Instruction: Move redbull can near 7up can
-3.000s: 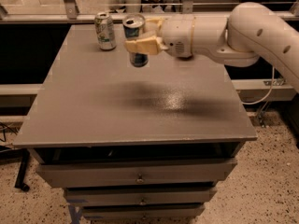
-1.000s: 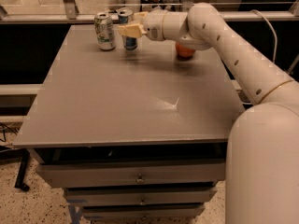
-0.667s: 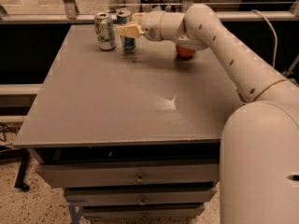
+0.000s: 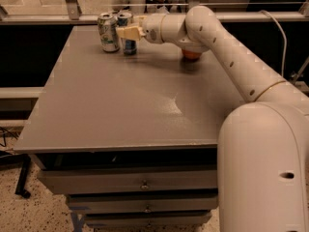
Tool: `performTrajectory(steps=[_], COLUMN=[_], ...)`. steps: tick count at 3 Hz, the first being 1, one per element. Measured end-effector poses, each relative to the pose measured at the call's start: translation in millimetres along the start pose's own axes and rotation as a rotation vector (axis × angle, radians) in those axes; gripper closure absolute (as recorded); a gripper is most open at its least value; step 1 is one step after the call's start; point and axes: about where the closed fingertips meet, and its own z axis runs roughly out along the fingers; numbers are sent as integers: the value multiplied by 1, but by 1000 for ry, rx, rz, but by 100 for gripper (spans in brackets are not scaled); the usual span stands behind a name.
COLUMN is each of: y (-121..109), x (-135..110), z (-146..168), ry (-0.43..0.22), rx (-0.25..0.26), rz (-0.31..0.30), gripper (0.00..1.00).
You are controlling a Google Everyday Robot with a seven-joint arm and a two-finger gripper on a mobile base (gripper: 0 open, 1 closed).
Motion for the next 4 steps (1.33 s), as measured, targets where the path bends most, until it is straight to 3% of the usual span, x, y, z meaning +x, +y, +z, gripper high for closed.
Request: performTrajectory(steps=[2,3,4], y=[1,3,5], x=[5,6,5], z=[12,20,19], ry=[-1,-10,-34], rx=[-12,-27,-43], rz=[27,33,42], gripper=[13,0,0])
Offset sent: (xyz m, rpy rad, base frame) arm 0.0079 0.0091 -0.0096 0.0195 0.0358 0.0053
